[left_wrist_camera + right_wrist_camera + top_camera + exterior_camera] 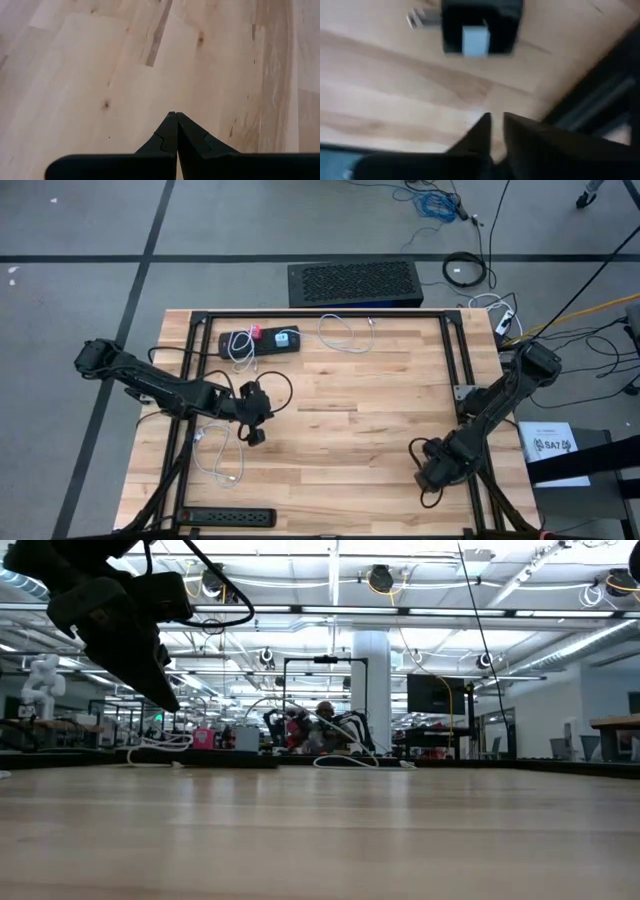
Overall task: Insert USB
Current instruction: Insert the black charger adapter into the bottom left black outlet extension
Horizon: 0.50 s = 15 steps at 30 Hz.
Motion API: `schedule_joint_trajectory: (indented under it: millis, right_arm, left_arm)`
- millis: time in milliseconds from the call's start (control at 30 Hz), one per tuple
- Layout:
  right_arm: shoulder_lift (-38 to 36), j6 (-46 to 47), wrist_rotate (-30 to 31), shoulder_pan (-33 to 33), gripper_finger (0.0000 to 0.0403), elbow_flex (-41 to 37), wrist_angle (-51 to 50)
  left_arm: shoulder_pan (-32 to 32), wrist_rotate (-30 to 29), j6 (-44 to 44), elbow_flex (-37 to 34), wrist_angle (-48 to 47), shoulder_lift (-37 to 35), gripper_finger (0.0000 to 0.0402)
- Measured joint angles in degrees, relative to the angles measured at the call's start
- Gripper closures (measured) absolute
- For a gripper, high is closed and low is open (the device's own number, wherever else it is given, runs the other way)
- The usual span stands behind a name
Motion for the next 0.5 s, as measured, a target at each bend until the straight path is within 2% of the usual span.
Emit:
schedule_joint_trajectory:
  millis: [67,100,200,500]
  right_arm:
    - [0.0,0.8,2.8,0.4,0.0387,-1.3,2.1]
    - [0.0,0.9,4.4,0.4,0.0394,-1.6,2.3]
    - [0.0,0.9,7.8,-0.1,0.0387,-2.3,2.2]
    - [0.0,-0.9,9.7,-2.6,0.0400,-4.7,0.5]
  left_arm:
    - [0.0,-0.1,0.0,0.0,0.0,0.0,0.0398]
    - [0.0,-0.1,0.0,0.0,0.0,0.0,0.0398]
    - [0.0,-0.1,-0.2,0.0,0.0,0.0,0.0398]
    - [0.0,-0.1,-0.2,0.0,0.0,0.0,0.0398]
